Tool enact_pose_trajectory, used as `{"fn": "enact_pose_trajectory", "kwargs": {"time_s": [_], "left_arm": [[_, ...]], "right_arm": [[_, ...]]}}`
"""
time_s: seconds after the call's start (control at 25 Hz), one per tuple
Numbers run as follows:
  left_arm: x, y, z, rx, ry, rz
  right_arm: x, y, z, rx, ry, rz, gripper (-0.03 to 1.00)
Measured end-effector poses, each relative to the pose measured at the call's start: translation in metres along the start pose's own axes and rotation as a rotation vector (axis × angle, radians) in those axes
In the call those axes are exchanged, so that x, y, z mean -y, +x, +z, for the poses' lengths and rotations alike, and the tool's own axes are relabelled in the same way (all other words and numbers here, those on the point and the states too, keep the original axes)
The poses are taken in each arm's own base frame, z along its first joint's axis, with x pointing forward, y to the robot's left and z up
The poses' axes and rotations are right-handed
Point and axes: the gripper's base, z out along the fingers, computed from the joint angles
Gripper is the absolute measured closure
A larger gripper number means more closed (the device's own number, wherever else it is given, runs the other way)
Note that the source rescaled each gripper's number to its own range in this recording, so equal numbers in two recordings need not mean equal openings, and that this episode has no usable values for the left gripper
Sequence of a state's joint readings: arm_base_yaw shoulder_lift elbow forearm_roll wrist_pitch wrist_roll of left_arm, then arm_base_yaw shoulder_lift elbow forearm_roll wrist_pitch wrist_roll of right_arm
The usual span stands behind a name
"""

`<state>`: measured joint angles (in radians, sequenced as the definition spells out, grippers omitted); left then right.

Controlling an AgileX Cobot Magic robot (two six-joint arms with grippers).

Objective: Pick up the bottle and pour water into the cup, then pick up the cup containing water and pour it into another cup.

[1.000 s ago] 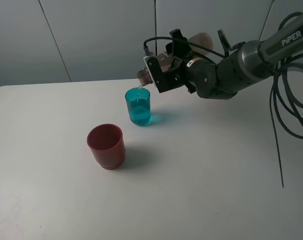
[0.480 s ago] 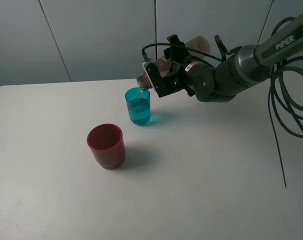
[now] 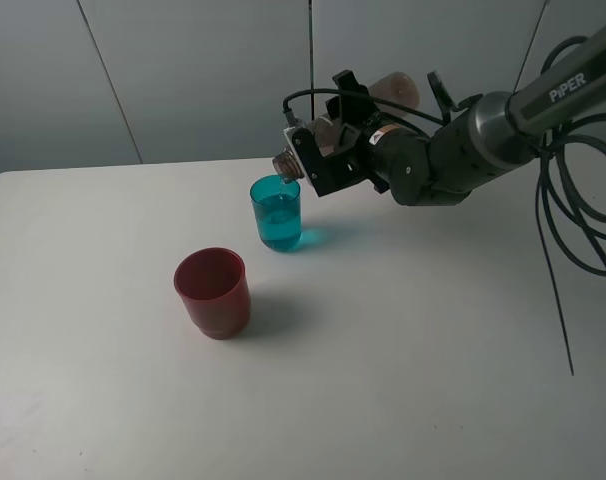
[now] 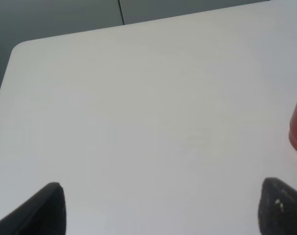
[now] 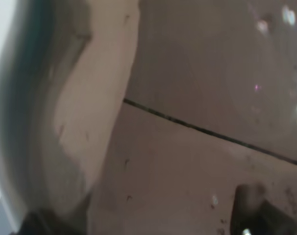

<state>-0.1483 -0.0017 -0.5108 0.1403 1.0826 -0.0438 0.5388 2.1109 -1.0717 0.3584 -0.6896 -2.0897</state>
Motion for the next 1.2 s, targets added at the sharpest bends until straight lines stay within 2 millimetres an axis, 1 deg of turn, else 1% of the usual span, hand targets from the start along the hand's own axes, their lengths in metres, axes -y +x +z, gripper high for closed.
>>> {"fn": "enact_pose_trajectory", "kwargs": {"time_s": [0.44,0.52,0.6,0.72,0.84,0.96,1.08,1.12,1.2], "left_arm": [[0.0,0.0,0.0,0.0,0.0,0.0],[0.0,0.0,0.0,0.0,0.0,0.0],[0.0,0.0,0.0,0.0,0.0,0.0],[0.0,0.0,0.0,0.0,0.0,0.0],[0.0,0.0,0.0,0.0,0.0,0.0],[0.0,0.0,0.0,0.0,0.0,0.0],[0.0,0.0,0.0,0.0,0.0,0.0],[0.0,0.0,0.0,0.0,0.0,0.0],[0.0,0.0,0.0,0.0,0.0,0.0]], "right_arm": [[0.0,0.0,0.0,0.0,0.002,0.001,0.97],[0.001,0.0,0.0,0.0,0.004,0.033,0.97],[0.006,0.002,-0.002,0.002,0.008,0.112,0.97],[0.023,0.007,-0.009,0.005,0.036,0.247,0.97],[0.036,0.01,-0.017,0.029,0.022,0.388,0.97],[0.042,0.01,-0.026,0.062,-0.029,0.564,0.97],[0.044,0.011,-0.036,0.099,-0.11,0.784,0.97],[0.045,0.013,-0.039,0.107,-0.132,0.843,0.97],[0.044,0.02,-0.046,0.099,-0.178,1.017,0.97]]}}
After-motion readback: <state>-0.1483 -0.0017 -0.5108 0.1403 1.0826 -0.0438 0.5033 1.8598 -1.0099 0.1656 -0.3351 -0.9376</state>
